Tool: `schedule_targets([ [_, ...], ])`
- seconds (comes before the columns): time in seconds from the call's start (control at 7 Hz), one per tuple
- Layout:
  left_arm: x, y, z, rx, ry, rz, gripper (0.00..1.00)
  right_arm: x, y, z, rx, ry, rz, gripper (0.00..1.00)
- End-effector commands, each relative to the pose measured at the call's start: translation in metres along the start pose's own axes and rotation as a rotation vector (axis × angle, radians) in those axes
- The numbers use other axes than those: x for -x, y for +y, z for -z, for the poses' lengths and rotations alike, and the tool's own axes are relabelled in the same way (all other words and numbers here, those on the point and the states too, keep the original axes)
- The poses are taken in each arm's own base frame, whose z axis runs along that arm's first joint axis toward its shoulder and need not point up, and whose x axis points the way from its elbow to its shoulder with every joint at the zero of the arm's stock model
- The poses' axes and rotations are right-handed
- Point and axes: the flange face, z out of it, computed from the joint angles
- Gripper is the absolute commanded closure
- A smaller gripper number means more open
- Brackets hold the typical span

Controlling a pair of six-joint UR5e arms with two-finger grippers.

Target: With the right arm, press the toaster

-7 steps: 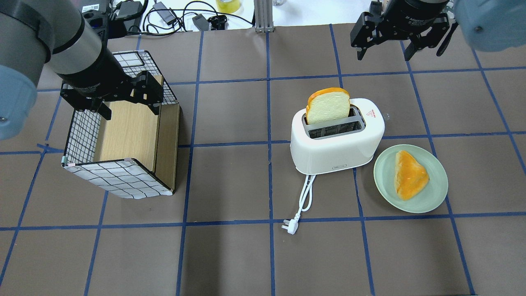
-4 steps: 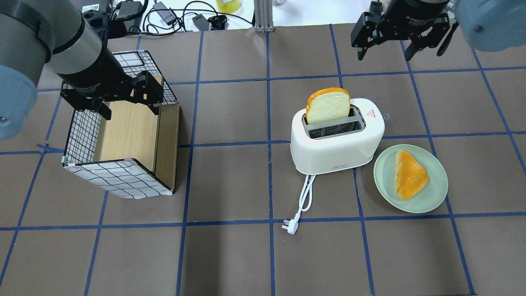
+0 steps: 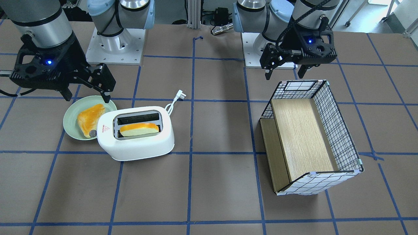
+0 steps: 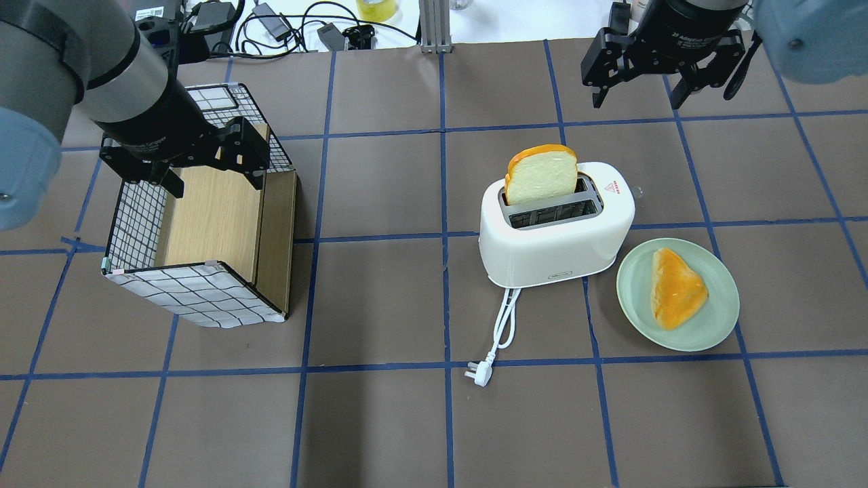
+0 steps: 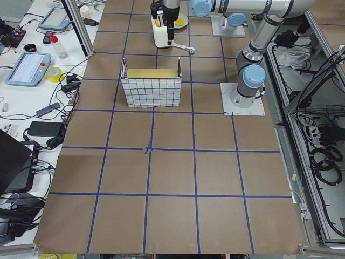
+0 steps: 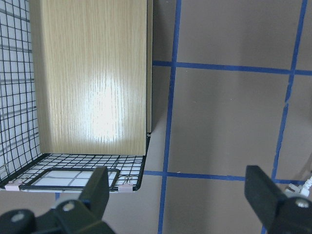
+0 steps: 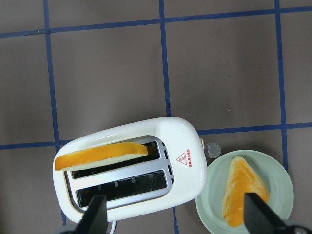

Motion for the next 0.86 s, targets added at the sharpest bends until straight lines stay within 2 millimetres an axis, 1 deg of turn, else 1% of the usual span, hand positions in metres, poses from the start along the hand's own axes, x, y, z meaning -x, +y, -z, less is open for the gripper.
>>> schedule_targets([
  [0.0,0.000,0.000,0.000,0.000,0.000,0.000,0.00,-0.002,0.005,-0.003,0.043,0.005,-0.003,0.00],
  [0.14,0.000,0.000,0.000,0.000,0.000,0.000,0.00,-0.005,0.010,-0.010,0.108,0.010,-0.008,0.00],
  [0.29,0.000,0.000,0.000,0.000,0.000,0.000,0.00,-0.008,0.013,-0.013,0.138,0.039,0.015,0.00],
  [0.43,0.000,0.000,0.000,0.000,0.002,0.000,0.00,-0.019,0.012,-0.014,0.145,0.098,0.050,0.00],
  [0.57,0.000,0.000,0.000,0.000,0.000,0.000,0.00,-0.036,0.005,-0.013,0.133,0.088,0.163,0.00],
  [0.71,0.000,0.000,0.000,0.000,0.000,0.000,0.00,-0.073,-0.003,-0.013,0.139,0.067,0.174,0.00],
])
